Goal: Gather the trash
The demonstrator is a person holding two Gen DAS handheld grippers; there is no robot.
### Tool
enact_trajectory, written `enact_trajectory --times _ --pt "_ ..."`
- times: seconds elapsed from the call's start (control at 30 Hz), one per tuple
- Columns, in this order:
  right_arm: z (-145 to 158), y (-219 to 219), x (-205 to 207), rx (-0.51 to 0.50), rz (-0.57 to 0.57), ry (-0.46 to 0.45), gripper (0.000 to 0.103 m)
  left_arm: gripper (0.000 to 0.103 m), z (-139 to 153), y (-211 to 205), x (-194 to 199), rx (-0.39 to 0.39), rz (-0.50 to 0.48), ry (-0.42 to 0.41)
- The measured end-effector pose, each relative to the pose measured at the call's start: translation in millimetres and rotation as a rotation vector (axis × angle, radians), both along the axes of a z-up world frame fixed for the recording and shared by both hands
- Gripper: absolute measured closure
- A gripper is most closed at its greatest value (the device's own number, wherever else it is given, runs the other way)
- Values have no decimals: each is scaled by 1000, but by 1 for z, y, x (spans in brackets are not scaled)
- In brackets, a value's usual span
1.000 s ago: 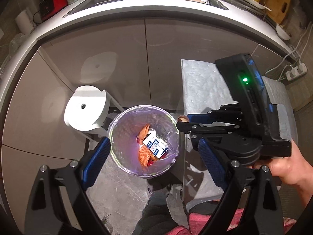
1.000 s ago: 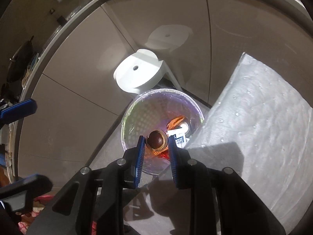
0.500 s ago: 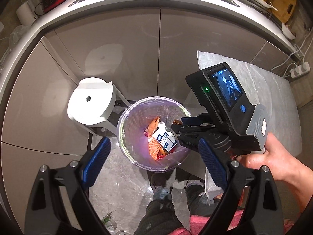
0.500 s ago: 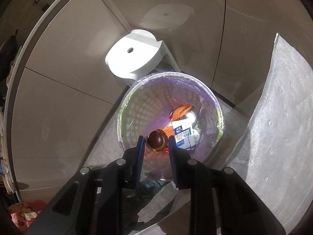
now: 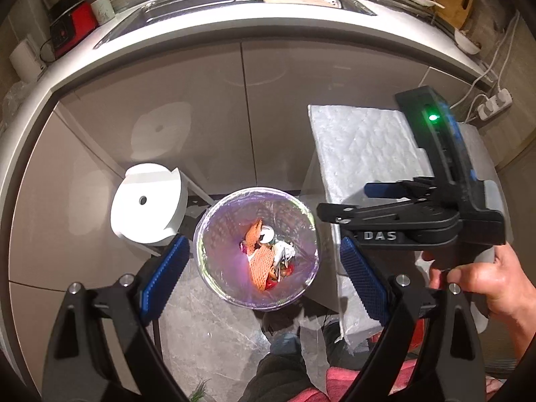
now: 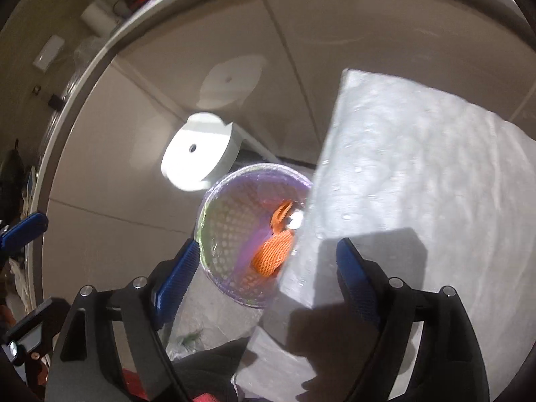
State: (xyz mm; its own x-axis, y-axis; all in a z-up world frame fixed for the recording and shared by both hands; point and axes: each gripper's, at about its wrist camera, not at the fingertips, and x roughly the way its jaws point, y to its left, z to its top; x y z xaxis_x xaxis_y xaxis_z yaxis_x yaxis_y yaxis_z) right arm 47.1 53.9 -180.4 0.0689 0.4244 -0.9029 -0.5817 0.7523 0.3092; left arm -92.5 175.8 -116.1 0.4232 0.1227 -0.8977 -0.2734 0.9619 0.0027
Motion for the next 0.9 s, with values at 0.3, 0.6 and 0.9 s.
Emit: enact_trajectory --times 0.3,0.6,0.9 --pt "103 -146 -2 19 -311 -194 8 14 40 -72 31 -23 -180 -92" --pt "124 -246 -23 -32 -511 -253 3 13 46 -151 67 -47 -314 -102" --pt "115 -297 -24 -59 -559 -234 3 13 38 -191 87 -59 -322 -78"
